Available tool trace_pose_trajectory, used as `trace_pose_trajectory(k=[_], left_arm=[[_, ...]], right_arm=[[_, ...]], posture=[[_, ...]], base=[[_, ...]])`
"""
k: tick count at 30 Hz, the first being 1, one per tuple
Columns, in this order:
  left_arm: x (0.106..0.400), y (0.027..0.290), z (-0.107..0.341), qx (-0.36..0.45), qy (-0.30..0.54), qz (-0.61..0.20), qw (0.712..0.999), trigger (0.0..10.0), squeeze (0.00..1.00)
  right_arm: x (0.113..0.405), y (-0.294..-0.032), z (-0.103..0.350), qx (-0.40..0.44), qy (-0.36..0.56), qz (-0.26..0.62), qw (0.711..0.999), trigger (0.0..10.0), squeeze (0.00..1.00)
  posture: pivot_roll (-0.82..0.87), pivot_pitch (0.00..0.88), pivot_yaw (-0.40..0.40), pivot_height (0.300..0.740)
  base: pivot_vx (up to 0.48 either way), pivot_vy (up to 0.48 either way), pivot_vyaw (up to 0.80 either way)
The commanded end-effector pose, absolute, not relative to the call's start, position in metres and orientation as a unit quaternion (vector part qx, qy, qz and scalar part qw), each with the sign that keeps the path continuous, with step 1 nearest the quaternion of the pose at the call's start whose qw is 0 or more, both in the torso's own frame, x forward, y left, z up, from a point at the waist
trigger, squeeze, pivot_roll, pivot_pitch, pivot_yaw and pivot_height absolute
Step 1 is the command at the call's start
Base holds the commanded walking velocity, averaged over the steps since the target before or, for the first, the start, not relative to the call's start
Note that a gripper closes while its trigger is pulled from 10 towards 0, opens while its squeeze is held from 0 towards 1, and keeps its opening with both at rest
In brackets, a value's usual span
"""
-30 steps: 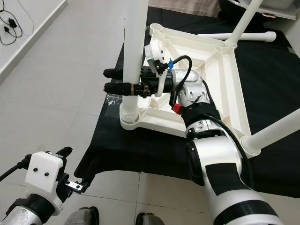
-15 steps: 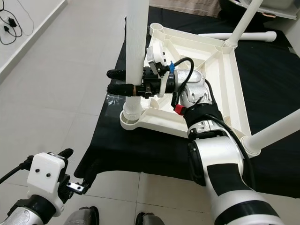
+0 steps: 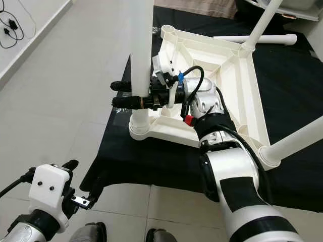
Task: Building children table
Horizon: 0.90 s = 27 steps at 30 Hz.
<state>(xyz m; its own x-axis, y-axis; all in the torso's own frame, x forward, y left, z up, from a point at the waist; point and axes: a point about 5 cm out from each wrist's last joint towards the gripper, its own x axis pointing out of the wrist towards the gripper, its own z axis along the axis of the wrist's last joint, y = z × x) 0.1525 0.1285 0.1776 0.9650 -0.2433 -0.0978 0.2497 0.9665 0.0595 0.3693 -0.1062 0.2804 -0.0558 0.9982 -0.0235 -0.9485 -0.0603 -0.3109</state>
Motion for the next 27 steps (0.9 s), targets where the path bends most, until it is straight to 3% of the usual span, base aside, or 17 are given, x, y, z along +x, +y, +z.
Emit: trace_pose_trajectory(k=[1, 9, 16, 27], left_arm=[[0.152, 0.13, 0.174, 0.038, 0.053, -0.119, 0.991, 10.0, 0.0], [0.153, 0.129, 0.174, 0.038, 0.053, -0.119, 0.991, 10.0, 0.0], [0.152, 0.129, 0.175, 0.04, 0.052, -0.121, 0.99, 10.0, 0.0], [0.151, 0.135, 0.18, 0.052, 0.048, -0.114, 0.991, 10.0, 0.0]], right_arm=[[0.368, -0.111, 0.266, -0.113, -0.075, 0.726, 0.674, 10.0, 0.0], [0.367, -0.11, 0.26, -0.104, -0.065, 0.73, 0.672, 10.0, 0.0], [0.369, -0.095, 0.256, -0.077, -0.051, 0.742, 0.664, 10.0, 0.0], [0.364, -0.073, 0.257, -0.094, -0.057, 0.765, 0.634, 10.0, 0.0]], posture=[[0.18, 0.232, -0.135, 0.74], [0.19, 0.237, -0.133, 0.74], [0.2, 0.241, -0.128, 0.74], [0.23, 0.258, -0.135, 0.74]], base=[[0.0, 0.0, 0.0], [0.0, 0.0, 0.0], [0.0, 0.0, 0.0], [0.0, 0.0, 0.0]])
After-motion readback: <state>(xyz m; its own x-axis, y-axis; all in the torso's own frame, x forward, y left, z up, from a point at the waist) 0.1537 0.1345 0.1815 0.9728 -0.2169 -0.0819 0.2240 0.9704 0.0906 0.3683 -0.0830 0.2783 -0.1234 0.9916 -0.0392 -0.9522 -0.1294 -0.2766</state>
